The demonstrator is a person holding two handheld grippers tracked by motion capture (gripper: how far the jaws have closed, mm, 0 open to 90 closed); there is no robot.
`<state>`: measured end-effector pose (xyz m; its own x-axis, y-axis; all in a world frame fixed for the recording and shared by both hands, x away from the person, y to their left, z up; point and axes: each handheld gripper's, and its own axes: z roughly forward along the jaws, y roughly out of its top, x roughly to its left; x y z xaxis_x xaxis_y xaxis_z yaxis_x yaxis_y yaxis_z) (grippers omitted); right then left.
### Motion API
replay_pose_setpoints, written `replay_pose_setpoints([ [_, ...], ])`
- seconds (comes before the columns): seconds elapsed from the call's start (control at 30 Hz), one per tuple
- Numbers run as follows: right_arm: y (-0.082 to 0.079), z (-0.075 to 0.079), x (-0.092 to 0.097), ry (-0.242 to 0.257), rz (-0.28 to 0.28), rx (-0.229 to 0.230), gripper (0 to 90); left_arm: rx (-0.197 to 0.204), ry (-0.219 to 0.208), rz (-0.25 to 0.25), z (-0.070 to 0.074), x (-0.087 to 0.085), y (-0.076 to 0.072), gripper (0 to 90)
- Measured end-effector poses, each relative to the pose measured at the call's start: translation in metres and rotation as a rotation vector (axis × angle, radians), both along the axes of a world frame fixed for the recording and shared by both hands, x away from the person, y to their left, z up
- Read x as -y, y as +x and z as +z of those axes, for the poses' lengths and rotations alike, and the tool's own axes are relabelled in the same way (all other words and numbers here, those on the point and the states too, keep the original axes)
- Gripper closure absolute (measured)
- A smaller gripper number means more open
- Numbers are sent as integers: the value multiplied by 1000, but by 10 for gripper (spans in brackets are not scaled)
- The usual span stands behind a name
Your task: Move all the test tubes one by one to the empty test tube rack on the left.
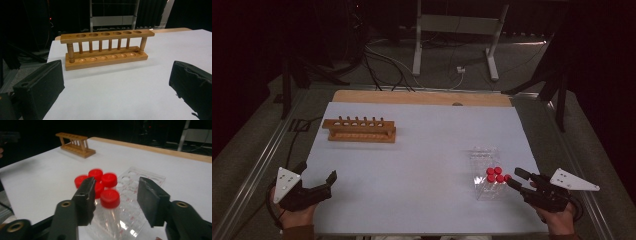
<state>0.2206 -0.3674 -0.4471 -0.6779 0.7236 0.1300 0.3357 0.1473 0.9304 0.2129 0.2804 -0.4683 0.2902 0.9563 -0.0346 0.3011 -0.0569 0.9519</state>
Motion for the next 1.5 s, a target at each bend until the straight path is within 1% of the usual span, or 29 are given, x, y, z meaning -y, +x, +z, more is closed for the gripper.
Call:
replay_pose_setpoints([
  [0.1, -2, -6, 1, 3, 21, -5, 556, -2, 1, 1, 0, 0, 0, 7],
  [0.27, -1, -16, -1, -29, 57, -17, 623, -4, -2, 2, -1, -1, 1, 7],
  [0.33, -1, -18, -3, -48, 59, -16, 642, -4, -1, 1, -1, 0, 1, 7],
  [0.37, -1, -18, -3, -48, 59, -16, 642, -4, 1, 0, -1, 0, 1, 7],
  [0.4, 1, -21, -5, -70, 65, -20, 655, -4, 2, 0, -1, 0, 1, 7],
  [0.47, 2, -23, -7, -92, 61, -20, 675, -4, 2, 0, -1, 0, 1, 7],
  [0.63, 4, -28, -8, -118, 55, -20, 725, -6, 4, -1, -1, 0, 1, 7],
  [0.73, 3, -26, -8, -132, 43, -8, 740, -7, 3, -1, -1, 0, 1, 7],
  [0.9, 1, -24, -7, -126, 34, -5, 743, -7, 2, -2, -2, 0, 1, 7],
  [1.07, 0, -19, -8, -125, 29, 11, 744, -8, 2, -2, -2, 0, 2, 7],
  [1.27, -3, -8, -7, -120, 18, 39, 745, -10, 0, -3, -2, 1, 2, 7],
  [1.43, -3, 2, -7, -113, 14, 40, 746, -12, 3, -4, -2, 1, 2, 7],
  [1.47, -3, 2, -7, -113, 14, 40, 746, -13, 4, -5, -2, 1, 2, 7],
  [1.5, -3, 6, -7, -115, 13, 39, 746, -15, 4, -6, -3, 1, 3, 7],
])
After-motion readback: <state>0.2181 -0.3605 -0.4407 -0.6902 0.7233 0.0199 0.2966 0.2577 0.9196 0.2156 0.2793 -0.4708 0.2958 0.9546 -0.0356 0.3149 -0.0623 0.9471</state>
